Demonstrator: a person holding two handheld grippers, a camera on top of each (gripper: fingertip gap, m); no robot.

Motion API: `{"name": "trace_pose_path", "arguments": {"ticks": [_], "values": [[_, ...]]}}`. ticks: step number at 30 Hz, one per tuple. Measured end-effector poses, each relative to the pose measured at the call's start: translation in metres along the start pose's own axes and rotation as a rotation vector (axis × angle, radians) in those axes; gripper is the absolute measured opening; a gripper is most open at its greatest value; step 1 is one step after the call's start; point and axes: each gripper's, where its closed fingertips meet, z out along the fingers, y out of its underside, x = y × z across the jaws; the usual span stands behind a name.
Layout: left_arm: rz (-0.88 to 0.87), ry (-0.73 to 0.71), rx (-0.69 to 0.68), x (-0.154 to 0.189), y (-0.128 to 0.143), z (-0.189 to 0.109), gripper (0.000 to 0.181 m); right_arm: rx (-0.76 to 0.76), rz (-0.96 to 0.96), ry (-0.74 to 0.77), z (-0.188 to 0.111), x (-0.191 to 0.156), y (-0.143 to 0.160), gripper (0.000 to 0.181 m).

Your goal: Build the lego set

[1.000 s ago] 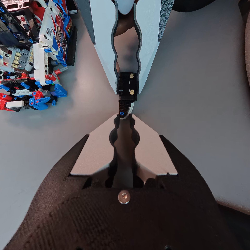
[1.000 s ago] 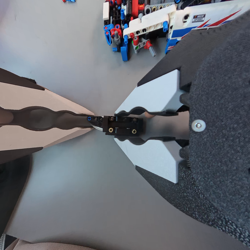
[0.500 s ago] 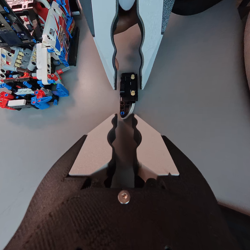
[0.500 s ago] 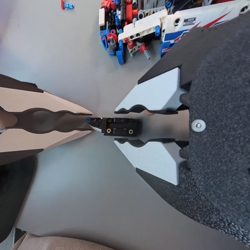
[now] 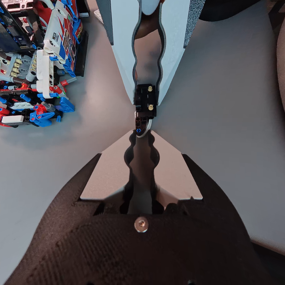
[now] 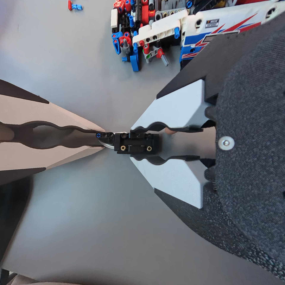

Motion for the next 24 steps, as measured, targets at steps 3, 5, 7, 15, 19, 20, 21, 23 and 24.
{"name": "trace_pose_path", "arguments": {"ticks": [3, 5, 7, 15, 19, 20, 21, 23, 24], "values": [[-0.001, -0.003, -0.001, 0.0, 0.0, 0.0, 0.013, 0.013, 0.02, -0.009, 0.0, 0.001, 0.0, 0.024], [0.003, -0.005, 0.001, 0.0, 0.0, 0.0, 0.013, 0.017, 0.025, -0.016, 0.0, 0.001, 0.0, 0.024], [0.002, -0.009, -0.001, -0.001, 0.0, 0.0, 0.013, 0.022, 0.031, -0.033, -0.001, 0.0, 0.001, 0.024], [0.007, -0.018, -0.002, -0.002, 0.001, 0.0, 0.017, 0.276, 0.29, -0.177, -0.024, 0.011, -0.014, 0.024], [0.01, -0.019, 0.001, -0.003, 0.001, -0.001, 0.019, 0.238, 0.3, -0.15, -0.022, 0.017, -0.006, 0.024], [0.011, -0.018, 0.003, -0.003, 0.0, -0.001, 0.02, 0.217, 0.288, -0.141, -0.02, 0.016, -0.004, 0.024], [0.013, -0.018, 0.004, -0.002, 0.0, 0.0, 0.021, 0.187, 0.269, -0.13, -0.017, 0.015, -0.002, 0.024], [0.016, -0.019, 0.003, -0.002, 0.0, 0.0, 0.021, 0.127, 0.209, -0.117, -0.011, 0.01, 0.001, 0.024], [0.018, -0.019, 0.002, -0.002, 0.0, 0.0, 0.021, 0.103, 0.177, -0.113, -0.009, 0.007, 0.0, 0.024]]}}
